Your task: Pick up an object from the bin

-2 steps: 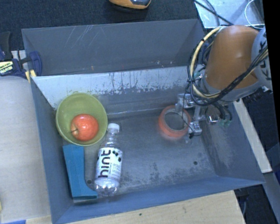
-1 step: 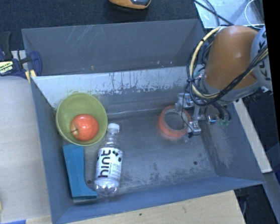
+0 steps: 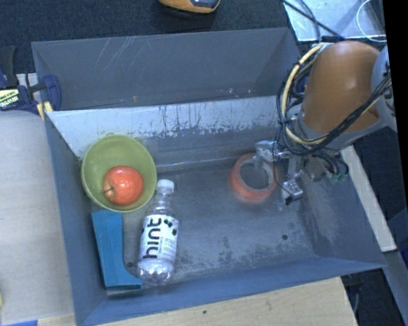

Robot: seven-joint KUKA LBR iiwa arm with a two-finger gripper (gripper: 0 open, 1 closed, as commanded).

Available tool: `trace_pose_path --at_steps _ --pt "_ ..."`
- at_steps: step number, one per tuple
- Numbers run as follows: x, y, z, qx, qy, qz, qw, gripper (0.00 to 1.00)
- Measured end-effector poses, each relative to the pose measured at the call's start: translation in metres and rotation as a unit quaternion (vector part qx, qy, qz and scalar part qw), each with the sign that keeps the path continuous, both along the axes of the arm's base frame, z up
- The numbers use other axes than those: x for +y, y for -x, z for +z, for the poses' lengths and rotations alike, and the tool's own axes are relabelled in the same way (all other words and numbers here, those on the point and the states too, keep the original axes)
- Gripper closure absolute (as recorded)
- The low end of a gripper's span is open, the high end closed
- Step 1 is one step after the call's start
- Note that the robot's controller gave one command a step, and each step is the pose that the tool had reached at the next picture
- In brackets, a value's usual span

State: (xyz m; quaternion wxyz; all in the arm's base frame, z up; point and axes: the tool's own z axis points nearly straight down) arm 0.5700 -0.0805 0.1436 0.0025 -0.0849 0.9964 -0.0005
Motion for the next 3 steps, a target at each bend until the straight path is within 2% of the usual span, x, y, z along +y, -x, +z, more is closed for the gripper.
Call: trace_pose_path --at_steps 1,2,3 --pt "-0.041 -0.028 -0.061 -0.0022 -0.001 -0.197 0.9805 0.0" --pt "-0.012 -0.011 -0.052 -0.0037 0.0 -0.054 0.9985 0.0" --pt "-0.019 -0.014 -0.052 -0.005 -0.001 -0.089 0.9961 0.0"
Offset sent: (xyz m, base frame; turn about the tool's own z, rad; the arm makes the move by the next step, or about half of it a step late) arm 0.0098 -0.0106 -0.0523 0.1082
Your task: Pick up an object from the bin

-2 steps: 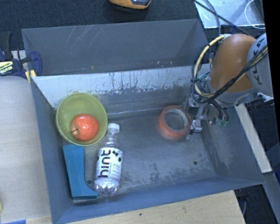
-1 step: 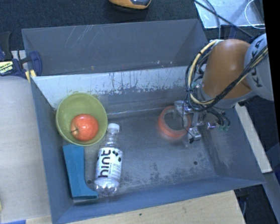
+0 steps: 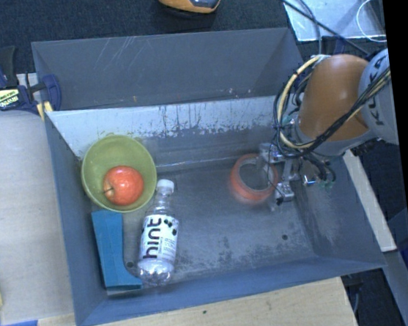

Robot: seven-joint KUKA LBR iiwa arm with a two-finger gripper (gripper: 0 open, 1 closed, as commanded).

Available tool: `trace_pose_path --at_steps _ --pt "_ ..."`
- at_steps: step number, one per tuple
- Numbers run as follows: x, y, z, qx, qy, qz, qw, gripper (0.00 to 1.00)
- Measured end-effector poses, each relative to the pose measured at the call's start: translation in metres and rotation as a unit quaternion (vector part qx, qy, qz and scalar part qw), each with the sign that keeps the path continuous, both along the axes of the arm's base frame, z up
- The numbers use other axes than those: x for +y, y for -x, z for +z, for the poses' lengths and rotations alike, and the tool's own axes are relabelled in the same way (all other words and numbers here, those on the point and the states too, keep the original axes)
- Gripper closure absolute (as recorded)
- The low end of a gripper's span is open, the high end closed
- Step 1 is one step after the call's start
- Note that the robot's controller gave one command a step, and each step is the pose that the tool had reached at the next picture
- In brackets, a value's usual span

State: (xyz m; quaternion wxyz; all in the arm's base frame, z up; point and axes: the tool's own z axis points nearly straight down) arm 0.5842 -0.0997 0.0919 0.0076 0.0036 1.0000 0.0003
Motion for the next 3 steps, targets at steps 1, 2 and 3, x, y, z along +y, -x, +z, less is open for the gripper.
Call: trace_pose_path --at_steps 1,2,3 --pt "-0.022 0.044 -0.021 -0.002 0.002 0.096 0.9954 1.0" --pt "-0.021 0.044 -0.02 -0.0021 0.002 0.096 0.9954 1.0" --pt "-0.018 0.048 0.101 -0.0009 0.001 0.106 0.9944 1.0"
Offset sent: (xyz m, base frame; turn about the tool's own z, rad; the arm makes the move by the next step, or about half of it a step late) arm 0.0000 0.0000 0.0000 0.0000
